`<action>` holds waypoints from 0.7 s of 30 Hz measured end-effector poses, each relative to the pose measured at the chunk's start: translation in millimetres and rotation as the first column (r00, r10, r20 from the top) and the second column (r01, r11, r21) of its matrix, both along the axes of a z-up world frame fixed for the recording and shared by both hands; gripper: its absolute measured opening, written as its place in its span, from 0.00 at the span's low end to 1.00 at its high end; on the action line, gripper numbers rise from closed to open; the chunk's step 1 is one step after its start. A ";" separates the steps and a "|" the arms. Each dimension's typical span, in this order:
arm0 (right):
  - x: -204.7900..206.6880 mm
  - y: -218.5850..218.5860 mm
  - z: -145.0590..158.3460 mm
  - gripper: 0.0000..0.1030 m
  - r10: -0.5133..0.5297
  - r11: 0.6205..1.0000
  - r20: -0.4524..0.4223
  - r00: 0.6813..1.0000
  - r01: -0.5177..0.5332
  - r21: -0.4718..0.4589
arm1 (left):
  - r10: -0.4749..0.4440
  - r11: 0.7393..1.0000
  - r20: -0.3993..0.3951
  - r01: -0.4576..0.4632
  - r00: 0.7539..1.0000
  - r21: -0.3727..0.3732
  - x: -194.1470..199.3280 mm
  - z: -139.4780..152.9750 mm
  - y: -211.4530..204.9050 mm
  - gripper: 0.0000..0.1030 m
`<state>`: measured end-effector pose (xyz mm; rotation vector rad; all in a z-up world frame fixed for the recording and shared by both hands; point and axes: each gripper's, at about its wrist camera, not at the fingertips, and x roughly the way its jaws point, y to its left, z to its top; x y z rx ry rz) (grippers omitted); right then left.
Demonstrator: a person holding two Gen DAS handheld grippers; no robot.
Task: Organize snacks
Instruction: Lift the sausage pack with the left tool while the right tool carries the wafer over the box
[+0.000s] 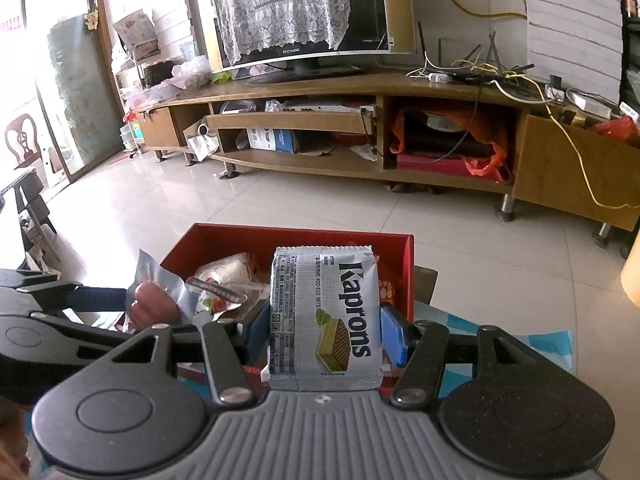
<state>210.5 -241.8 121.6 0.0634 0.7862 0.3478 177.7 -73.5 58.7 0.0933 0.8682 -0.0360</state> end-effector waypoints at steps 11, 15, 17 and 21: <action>18.1 6.9 -1.6 0.55 -0.005 1.000 0.006 1.000 0.005 0.020 | 0.033 0.999 0.011 -0.033 0.999 0.000 20.2 3.1 6.6 0.74; 27.0 9.5 -6.0 0.55 -0.004 1.000 -0.002 1.000 0.004 0.024 | 0.045 0.999 0.003 -0.045 0.999 0.003 28.0 0.3 9.3 0.74; 31.8 10.2 -7.8 0.55 -0.006 1.000 -0.006 1.000 0.007 0.029 | 0.049 0.999 0.002 -0.049 0.999 0.004 31.6 -0.1 10.6 0.73; 40.5 10.9 -10.4 0.55 -0.010 0.999 -0.017 1.000 0.011 0.039 | 0.058 0.998 0.003 -0.058 0.998 0.005 38.2 -0.8 12.8 0.73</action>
